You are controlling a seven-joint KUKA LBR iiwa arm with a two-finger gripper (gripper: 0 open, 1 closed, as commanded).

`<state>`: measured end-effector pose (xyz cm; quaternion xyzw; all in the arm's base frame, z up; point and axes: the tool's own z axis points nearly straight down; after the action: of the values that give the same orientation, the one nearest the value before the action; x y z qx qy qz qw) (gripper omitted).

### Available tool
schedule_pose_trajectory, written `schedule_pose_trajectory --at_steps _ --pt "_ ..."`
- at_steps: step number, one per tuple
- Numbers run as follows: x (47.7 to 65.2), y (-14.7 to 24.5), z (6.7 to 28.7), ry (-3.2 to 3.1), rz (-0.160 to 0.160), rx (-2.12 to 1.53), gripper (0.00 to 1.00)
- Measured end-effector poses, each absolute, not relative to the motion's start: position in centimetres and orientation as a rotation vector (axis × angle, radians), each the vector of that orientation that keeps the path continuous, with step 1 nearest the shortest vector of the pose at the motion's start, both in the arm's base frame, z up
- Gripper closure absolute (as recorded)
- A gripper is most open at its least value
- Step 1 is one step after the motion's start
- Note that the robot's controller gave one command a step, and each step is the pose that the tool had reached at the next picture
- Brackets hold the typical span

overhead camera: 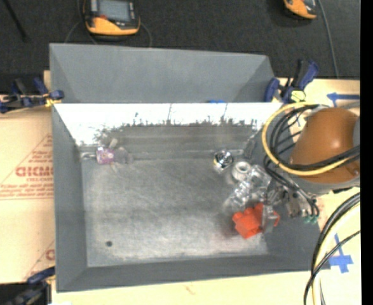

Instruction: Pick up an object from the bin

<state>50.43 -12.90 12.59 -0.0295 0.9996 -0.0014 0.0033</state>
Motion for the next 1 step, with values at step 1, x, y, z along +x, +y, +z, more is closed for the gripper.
schedule_pose_trajectory --at_steps 1 --pt "50.49 -12.96 13.21 3.138 -0.003 -0.092 1.0"
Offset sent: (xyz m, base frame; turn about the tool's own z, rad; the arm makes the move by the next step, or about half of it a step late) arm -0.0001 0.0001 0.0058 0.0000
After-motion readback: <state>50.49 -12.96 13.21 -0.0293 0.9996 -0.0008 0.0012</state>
